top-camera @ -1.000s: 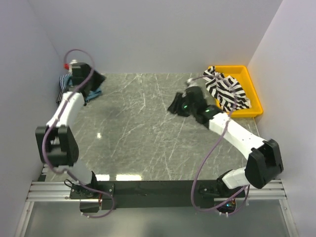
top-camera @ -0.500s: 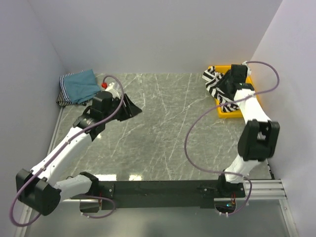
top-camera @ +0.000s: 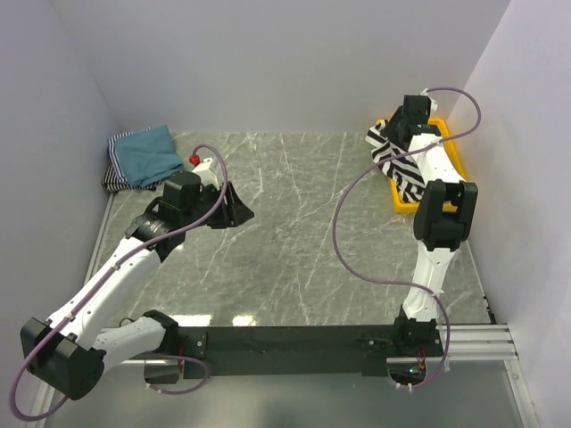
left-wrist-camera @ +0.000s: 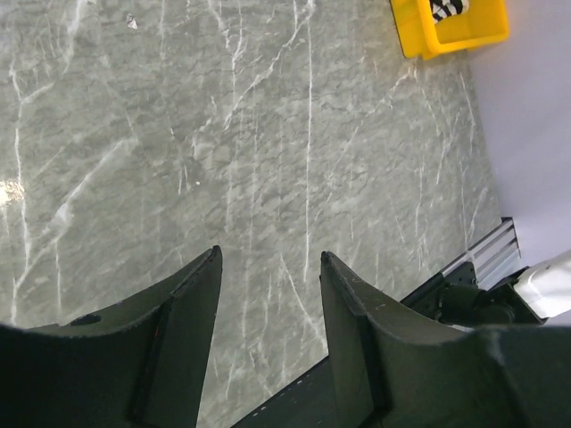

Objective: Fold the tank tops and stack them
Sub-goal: Grab the tank top from the pile

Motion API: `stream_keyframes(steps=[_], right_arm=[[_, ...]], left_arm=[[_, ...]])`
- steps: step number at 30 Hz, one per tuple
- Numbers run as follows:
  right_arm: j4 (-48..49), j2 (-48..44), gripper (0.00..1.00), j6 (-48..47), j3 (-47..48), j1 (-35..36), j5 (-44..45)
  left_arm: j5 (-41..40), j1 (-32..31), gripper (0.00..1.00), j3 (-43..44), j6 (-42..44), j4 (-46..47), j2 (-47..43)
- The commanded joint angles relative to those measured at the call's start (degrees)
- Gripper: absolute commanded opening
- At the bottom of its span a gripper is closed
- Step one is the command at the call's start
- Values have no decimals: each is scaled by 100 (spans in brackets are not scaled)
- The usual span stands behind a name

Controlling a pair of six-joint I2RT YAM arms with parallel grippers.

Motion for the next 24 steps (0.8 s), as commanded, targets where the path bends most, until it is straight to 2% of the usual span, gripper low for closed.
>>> stream_keyframes(steps=[1, 4, 8, 13, 18, 19, 21, 24], right_arm=[[-158, 194, 57, -202, 505, 142, 228], [-404, 467, 56, -246, 778, 195, 289], [-370, 468, 54, -360, 621, 195, 535], [-475, 520, 45, -509, 717, 195, 808], [-554, 459, 26, -589, 902, 186, 949], [-597, 467, 15, -615, 1041, 186, 940], [-782, 502, 3, -624, 1218, 178, 949], [-888, 336, 0, -633, 1342, 169, 1071]], left_arm=[[90, -26, 54, -38, 264, 82, -64], [99, -18, 54, -38, 265, 126, -3], [99, -17, 53, -73, 265, 179, 50], [99, -26, 53, -117, 212, 241, 103], [28, -18, 53, -55, 247, 188, 94], [11, -17, 53, -29, 264, 188, 94], [2, -17, 53, -11, 265, 179, 103], [46, -17, 53, -11, 247, 197, 121]])
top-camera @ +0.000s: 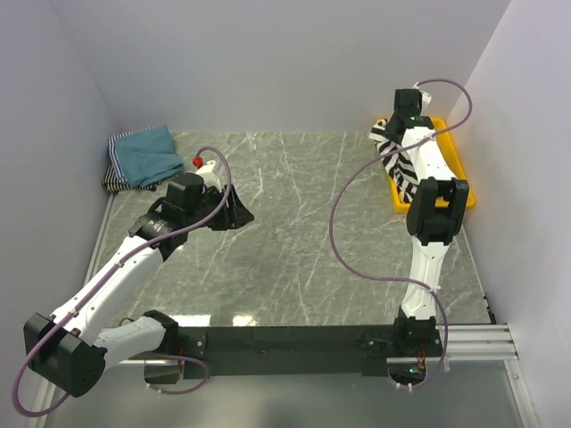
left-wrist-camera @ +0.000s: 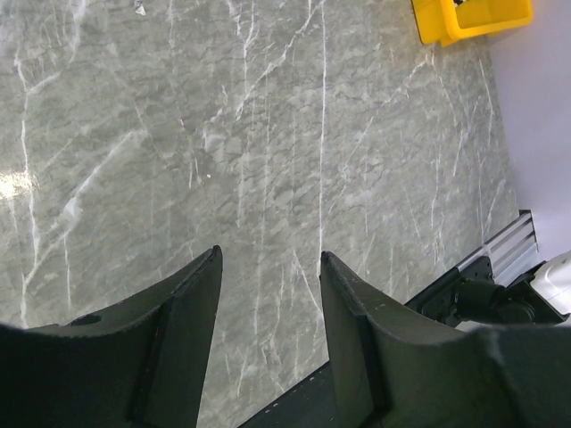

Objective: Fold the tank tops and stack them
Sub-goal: Grab the tank top from the pile, then move the tank top to the center of the board

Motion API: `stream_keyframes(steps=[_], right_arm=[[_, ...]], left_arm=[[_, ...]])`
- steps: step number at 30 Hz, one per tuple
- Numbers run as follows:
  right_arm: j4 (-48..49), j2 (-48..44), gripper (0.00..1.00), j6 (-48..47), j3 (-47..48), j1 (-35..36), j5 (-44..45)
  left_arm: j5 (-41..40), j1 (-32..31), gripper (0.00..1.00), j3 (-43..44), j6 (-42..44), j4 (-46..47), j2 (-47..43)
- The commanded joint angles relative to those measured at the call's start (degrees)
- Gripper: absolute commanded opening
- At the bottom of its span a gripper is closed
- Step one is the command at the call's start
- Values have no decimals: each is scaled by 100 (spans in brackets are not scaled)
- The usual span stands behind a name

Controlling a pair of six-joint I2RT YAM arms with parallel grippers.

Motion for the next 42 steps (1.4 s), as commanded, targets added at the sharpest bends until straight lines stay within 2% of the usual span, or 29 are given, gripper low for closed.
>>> stream_keyframes(steps=[1, 5, 10, 16, 20, 22, 25, 32, 35, 38, 41, 42], right_arm=[[-92, -304, 0, -106, 371, -28, 359], [-312, -963, 0, -115, 590, -72, 956], [-690, -1726, 0, -150, 1495, -81, 1186], [-129, -2984, 0, -307, 1163, 51, 932], [337, -3864, 0, -475, 969, 674, 668], [434, -4109, 0, -754, 907, 1411, 964], [637, -4225, 0, -967, 828, 2428, 1089], [549, -3786, 0, -590, 1188, 3759, 457], [514, -3540, 0, -423, 1382, 4084, 211], [575, -3583, 0, -71, 1172, 4103, -132], [786, -4004, 0, 201, 304, 4051, 227], [891, -4171, 0, 445, -456, 3859, 306]], left_arm=[[57, -17, 53, 124, 96, 177, 14], [110, -26, 53, 124, 79, 212, -13], [171, -17, 53, 186, 26, 318, 5], [198, -17, 53, 230, 35, 370, 49], [-4, -17, 53, 230, -44, 397, -4], [-153, -17, 53, 221, -150, 388, -82], [-610, 0, 52, 203, -369, 362, -197], [-1384, 158, 56, 54, -844, 309, -663], [-1543, 333, 57, 36, -985, 256, -812], [-1481, 430, 57, 63, -994, 230, -795], [-1455, 448, 56, 72, -1020, 282, -716], [-1368, 448, 56, 45, -1046, 335, -681]])
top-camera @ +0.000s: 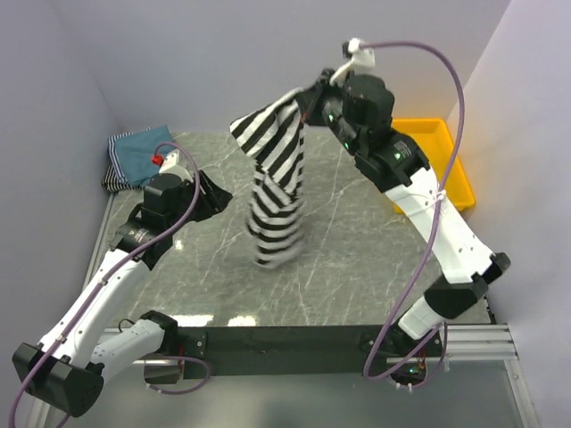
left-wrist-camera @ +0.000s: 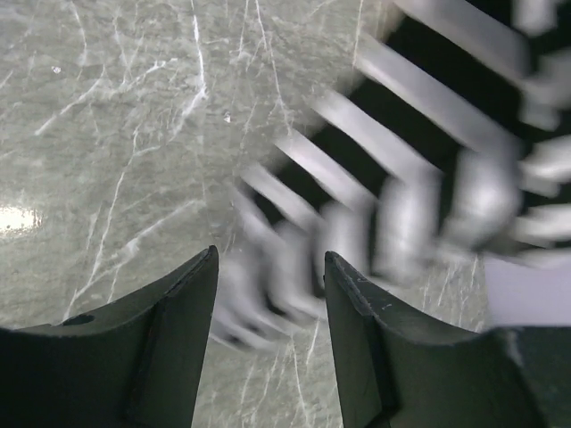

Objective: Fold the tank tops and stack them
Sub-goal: Move the tank top to the center of the board

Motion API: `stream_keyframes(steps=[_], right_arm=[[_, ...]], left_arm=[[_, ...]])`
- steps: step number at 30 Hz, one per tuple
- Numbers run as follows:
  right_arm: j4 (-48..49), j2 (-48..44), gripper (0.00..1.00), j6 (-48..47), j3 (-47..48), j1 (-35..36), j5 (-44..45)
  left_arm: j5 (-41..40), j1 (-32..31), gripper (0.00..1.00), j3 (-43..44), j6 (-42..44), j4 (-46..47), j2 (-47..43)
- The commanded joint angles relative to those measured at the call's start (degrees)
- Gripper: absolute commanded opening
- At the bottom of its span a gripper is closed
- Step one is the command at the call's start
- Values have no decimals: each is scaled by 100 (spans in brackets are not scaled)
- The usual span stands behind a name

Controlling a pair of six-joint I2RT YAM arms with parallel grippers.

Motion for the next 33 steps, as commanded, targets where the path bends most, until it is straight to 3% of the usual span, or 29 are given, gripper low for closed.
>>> stream_keyframes(steps=[1, 4, 5, 8, 11, 14, 15, 18, 21, 25, 28, 32, 33], right_arm=[[686, -1111, 0, 716, -1229, -387, 139], [1099, -2024, 0, 1708, -3354, -1493, -343], [1440, -2246, 0, 1928, -4552, -1713, -641], [2038, -2880, 0, 2614, -6264, -2111, -889], [3162, -3267, 0, 3423, -8957, -1867, -1284], [3938, -3312, 8, 4126, -10150, -682, -988], [4053, -3321, 17, 4371, -10293, -348, -630], [3871, -3478, 32, 4734, -10444, 752, -75], [2870, -4038, 40, 4909, -10251, 1412, 470], [1412, -4761, 44, 4919, -9883, 1800, 1314], [987, -4912, 45, 4656, -9452, 1879, 1535], [872, -4307, 47, 3954, -8549, 1932, 1571], [742, -3774, 50, 3613, -8293, 1940, 1675]], left_arm=[[38, 22, 56, 23, -126, 239, 75], [188, 31, 56, -64, -179, 380, 190], [284, 31, 56, -99, -214, 415, 225], [434, 40, 56, -222, -284, 617, 383], [601, 40, 56, -477, -442, 810, 559], [829, 40, 56, -871, -626, 1125, 726], [908, 40, 56, -995, -688, 1249, 831], [1330, 5, 55, -1452, -961, 1723, 1068], [1524, -144, 55, -1795, -1171, 2153, 1261], [1551, -583, 55, -1893, -1295, 2480, 1648], [1445, -890, 55, -1814, -1339, 2656, 1991], [1243, -1146, 55, -1437, -1286, 2761, 2474], [1191, -1173, 55, -1384, -1304, 2797, 2693]])
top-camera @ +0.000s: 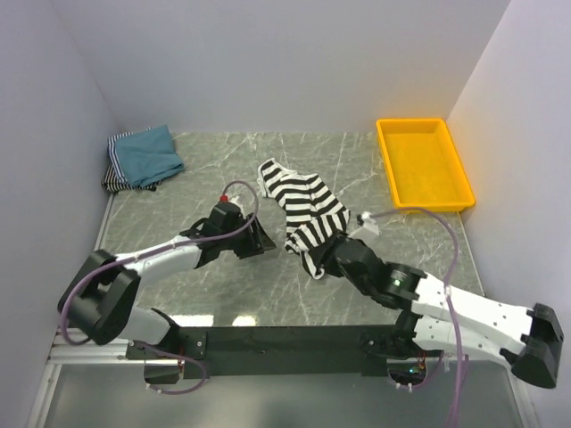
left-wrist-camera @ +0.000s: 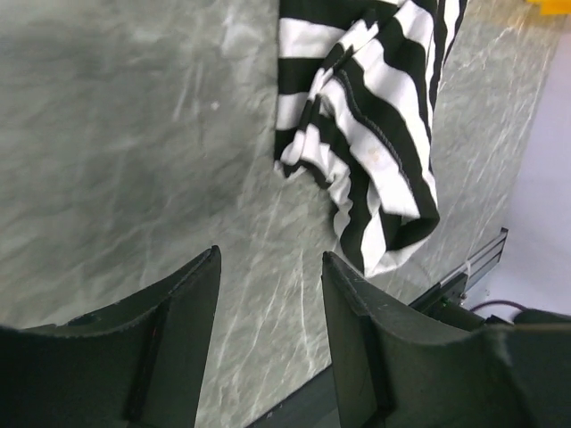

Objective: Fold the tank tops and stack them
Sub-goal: Move the tank top to the center of the board, then flatten the tank top out

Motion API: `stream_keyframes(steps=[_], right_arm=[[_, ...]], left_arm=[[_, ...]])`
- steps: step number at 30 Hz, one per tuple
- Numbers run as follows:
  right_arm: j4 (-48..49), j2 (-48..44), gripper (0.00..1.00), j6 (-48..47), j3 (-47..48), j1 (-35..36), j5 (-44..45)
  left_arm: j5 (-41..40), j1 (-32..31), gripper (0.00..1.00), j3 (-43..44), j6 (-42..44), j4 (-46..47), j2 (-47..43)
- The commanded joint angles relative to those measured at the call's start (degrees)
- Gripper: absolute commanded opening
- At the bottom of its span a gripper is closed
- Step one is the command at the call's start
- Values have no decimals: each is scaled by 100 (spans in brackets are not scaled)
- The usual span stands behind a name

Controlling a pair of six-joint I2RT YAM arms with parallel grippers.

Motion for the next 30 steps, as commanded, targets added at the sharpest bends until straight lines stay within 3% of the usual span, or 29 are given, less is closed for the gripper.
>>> stream_keyframes(steps=[1, 5, 8, 13, 21, 25, 29, 30], right_arm=[[-696, 1012, 52, -905, 999, 35, 607], [-998, 2357, 55, -2134, 2352, -132, 680], [-1042, 3114, 55, -2575, 2767, -378, 433], [-947, 3783, 55, -2972, 2883, -598, 30], [-638, 4337, 53, -3122, 2874, -783, -288], [-647, 4294, 43, -3000, 2690, -879, -262], [-577, 3864, 8, -2658, 2304, -1055, -218], [-568, 3619, 4, -2578, 2207, -1081, -201]], left_arm=[[-156, -161, 54, 431, -60, 598, 382], [-350, -319, 52, 826, -113, 704, 979], [-543, -399, 49, 1002, -305, 678, 1243], [-816, -399, 47, 985, -658, 721, 1429], [-526, -469, 46, 1003, -772, 1100, 1798], [-456, -565, 47, 1143, -685, 1135, 1938], [-447, -671, 47, 1336, -597, 1021, 2219], [-464, -689, 47, 1398, -588, 960, 2298]])
